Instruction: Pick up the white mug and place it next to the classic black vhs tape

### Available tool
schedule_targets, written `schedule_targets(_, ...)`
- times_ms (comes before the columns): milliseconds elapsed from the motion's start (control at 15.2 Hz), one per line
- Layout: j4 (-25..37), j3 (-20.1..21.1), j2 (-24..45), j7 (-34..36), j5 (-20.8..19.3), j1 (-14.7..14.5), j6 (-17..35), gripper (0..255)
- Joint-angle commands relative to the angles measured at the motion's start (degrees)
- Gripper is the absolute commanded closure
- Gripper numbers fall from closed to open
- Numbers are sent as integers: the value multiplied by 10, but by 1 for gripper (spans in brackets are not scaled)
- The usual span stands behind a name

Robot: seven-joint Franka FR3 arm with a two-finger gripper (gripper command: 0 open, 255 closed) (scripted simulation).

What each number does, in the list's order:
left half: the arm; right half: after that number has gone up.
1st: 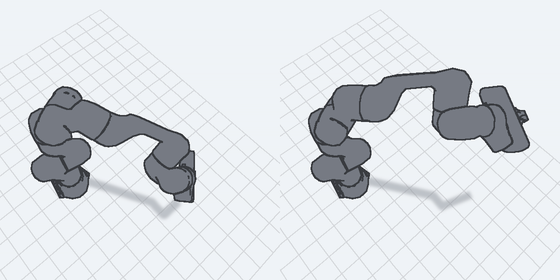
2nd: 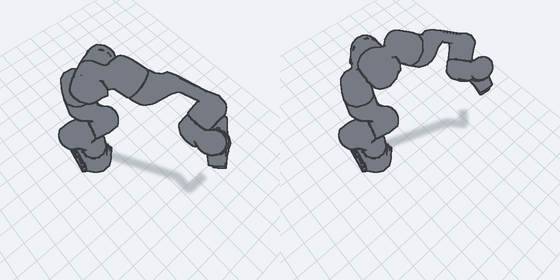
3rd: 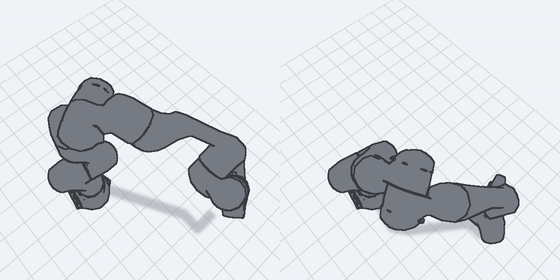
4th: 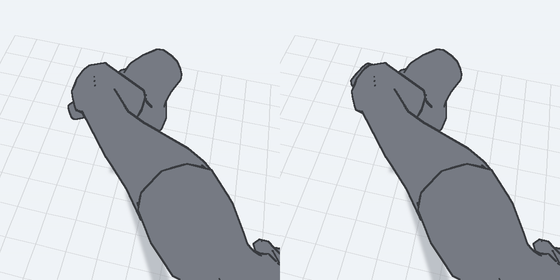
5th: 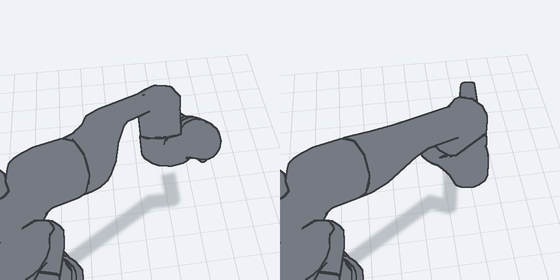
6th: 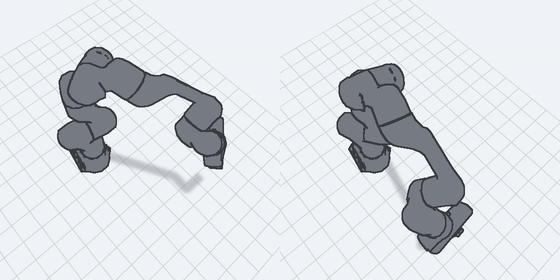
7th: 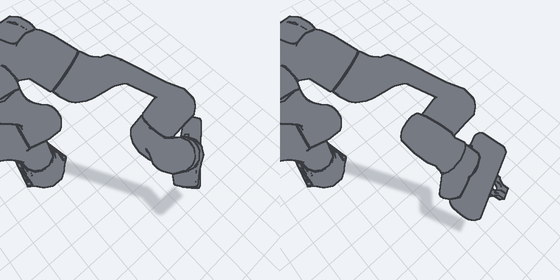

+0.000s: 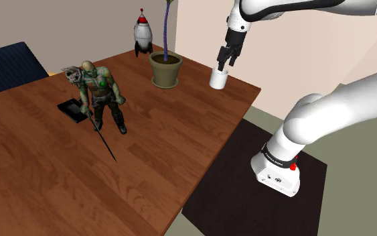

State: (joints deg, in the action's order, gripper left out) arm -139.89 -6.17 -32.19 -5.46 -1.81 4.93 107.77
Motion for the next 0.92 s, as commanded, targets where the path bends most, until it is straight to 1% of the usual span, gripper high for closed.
schedule_targets(0,-1,-13,29,-14,-8,7,40,0)
schedule_targets(462,16,-59,143,-62,-16,25,166,0)
schedule_targets(660,36,-78,198,-86,-9,30,215,0)
schedule_targets(858,62,-96,256,-114,7,35,258,0)
